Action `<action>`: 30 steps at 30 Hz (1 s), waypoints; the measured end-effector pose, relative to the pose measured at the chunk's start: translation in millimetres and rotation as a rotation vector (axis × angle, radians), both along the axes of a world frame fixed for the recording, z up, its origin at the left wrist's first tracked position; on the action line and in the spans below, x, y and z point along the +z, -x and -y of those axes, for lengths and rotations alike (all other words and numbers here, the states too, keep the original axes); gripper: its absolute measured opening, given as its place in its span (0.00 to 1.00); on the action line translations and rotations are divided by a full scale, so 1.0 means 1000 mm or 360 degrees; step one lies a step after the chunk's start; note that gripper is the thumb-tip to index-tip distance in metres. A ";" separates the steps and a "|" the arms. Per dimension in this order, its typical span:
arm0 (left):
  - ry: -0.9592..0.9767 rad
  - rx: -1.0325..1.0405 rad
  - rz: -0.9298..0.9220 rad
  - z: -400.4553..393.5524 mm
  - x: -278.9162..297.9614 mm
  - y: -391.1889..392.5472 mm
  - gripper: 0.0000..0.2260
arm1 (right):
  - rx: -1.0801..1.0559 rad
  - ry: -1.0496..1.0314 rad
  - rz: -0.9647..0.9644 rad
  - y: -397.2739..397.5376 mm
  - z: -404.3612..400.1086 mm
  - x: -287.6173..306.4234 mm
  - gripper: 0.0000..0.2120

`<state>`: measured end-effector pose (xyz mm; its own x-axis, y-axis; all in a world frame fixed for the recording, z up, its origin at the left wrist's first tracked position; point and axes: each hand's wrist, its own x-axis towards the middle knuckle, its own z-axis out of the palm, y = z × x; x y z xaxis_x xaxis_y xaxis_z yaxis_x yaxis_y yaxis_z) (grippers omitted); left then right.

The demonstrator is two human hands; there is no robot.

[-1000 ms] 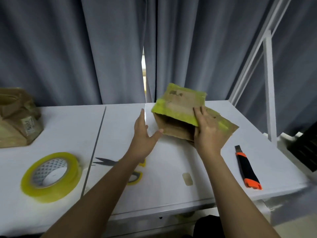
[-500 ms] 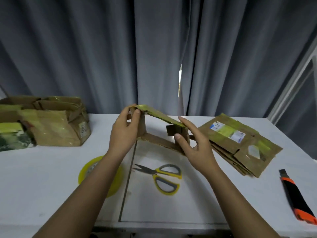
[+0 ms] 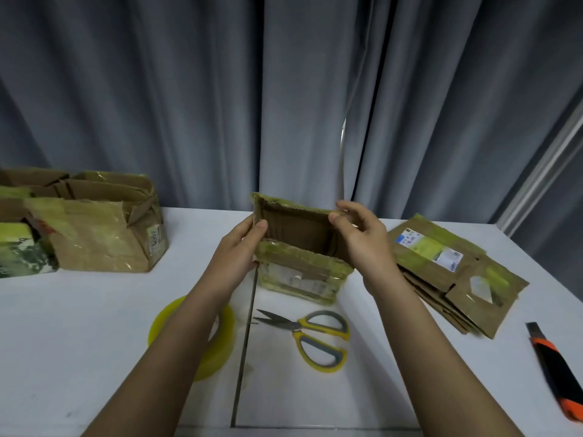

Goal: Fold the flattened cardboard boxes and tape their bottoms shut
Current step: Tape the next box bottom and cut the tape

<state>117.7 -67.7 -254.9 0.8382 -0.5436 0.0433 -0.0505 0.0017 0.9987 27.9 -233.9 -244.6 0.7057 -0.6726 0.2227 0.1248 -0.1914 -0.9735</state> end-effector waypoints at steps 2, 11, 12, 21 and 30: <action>-0.0008 0.0036 -0.0008 0.000 0.001 -0.001 0.09 | 0.0109 -0.0028 0.0037 0.002 -0.002 -0.006 0.13; -0.0077 0.0157 0.0095 -0.012 0.001 -0.003 0.10 | 0.0299 0.0762 0.0067 0.014 -0.014 -0.019 0.06; -0.0106 0.0169 0.0140 -0.013 0.001 -0.004 0.11 | 0.0293 0.0808 0.0042 0.013 -0.015 -0.017 0.06; -0.0299 0.0130 0.0482 -0.021 -0.003 -0.003 0.16 | 0.0408 0.0220 -0.0039 0.003 0.010 0.000 0.20; -0.0368 0.0024 0.0460 -0.014 -0.007 -0.006 0.13 | 0.0545 -0.0329 0.0043 -0.010 0.025 -0.023 0.25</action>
